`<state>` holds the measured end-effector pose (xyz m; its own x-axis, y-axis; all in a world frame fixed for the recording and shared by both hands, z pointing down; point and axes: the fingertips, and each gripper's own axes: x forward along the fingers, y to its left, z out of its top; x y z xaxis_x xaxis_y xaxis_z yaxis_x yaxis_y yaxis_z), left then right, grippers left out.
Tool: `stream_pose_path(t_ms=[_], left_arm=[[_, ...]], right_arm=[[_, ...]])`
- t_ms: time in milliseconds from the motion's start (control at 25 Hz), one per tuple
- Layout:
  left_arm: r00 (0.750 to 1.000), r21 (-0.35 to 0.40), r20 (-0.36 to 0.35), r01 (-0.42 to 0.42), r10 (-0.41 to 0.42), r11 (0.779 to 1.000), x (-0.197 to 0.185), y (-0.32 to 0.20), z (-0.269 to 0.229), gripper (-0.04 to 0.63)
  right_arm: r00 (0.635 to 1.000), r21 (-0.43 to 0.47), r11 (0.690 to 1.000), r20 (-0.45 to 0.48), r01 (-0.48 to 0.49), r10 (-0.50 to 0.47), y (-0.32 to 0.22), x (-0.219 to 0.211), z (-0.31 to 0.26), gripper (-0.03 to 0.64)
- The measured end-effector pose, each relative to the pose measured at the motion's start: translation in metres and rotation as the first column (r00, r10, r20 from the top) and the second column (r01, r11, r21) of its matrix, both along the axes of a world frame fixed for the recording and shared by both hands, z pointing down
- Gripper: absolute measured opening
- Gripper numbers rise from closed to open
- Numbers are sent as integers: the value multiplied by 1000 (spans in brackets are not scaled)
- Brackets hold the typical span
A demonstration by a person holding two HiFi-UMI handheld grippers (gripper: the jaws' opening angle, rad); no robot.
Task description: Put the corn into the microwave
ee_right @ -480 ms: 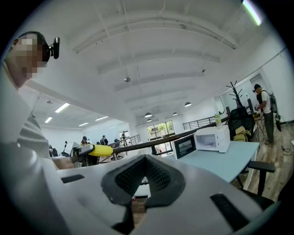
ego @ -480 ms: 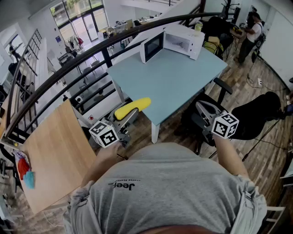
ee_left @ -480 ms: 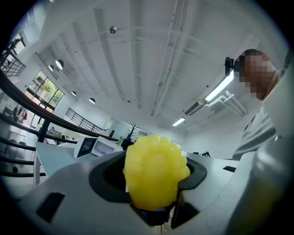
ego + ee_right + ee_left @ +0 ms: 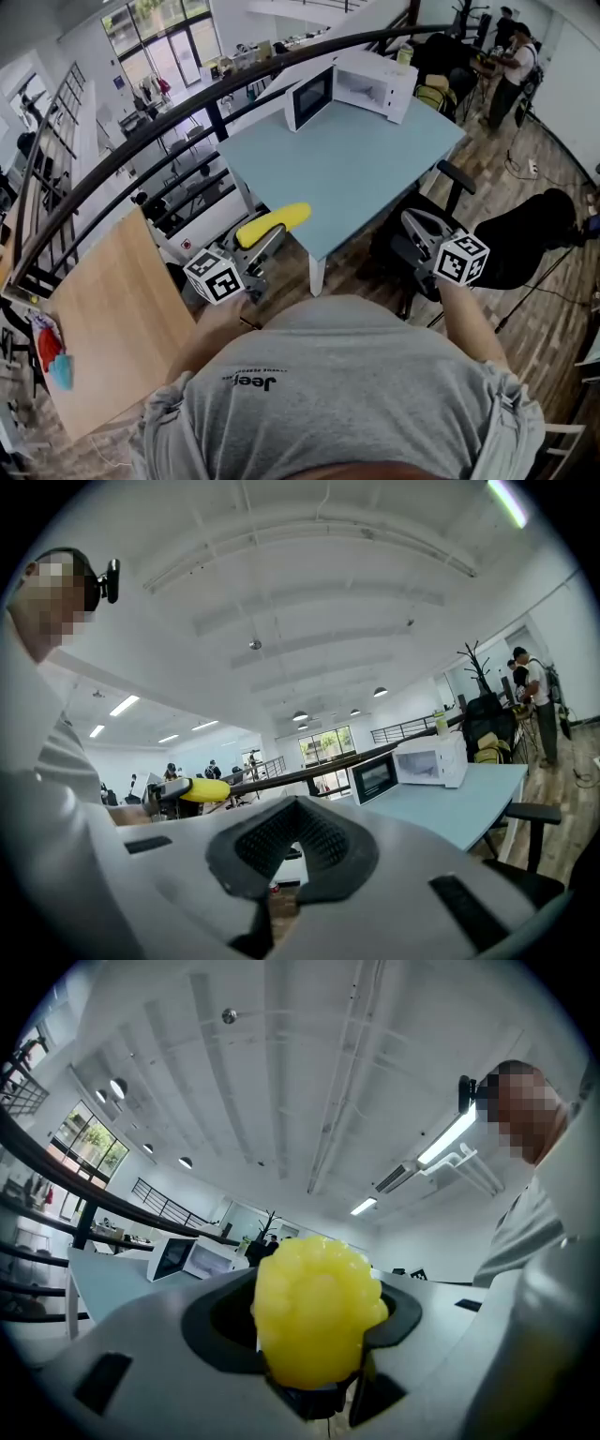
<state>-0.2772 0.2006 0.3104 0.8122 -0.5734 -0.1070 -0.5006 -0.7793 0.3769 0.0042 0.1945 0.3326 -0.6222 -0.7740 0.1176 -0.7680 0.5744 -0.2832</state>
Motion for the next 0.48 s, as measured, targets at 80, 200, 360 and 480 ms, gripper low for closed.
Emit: stream_pose_path(t_ms=[80, 200, 360, 480], left_arm=[[1000, 2, 10, 0, 0, 1000, 3, -3, -1, 252], [1000, 1, 21, -2, 2, 1000, 12, -7, -3, 252], [1000, 10, 27, -8, 7, 1000, 33, -11, -9, 252], [999, 18, 31, -17, 17, 1000, 57, -13, -13, 252]], right_arm=[[999, -15, 1000, 36, -10, 11, -4, 5, 2, 17], [998, -21, 1000, 68, -13, 14, -7, 13, 4, 17], [998, -12, 1000, 68, 4, -4, -5, 29, 5, 17], [997, -13, 1000, 72, 9, -8, -5, 49, 6, 17]])
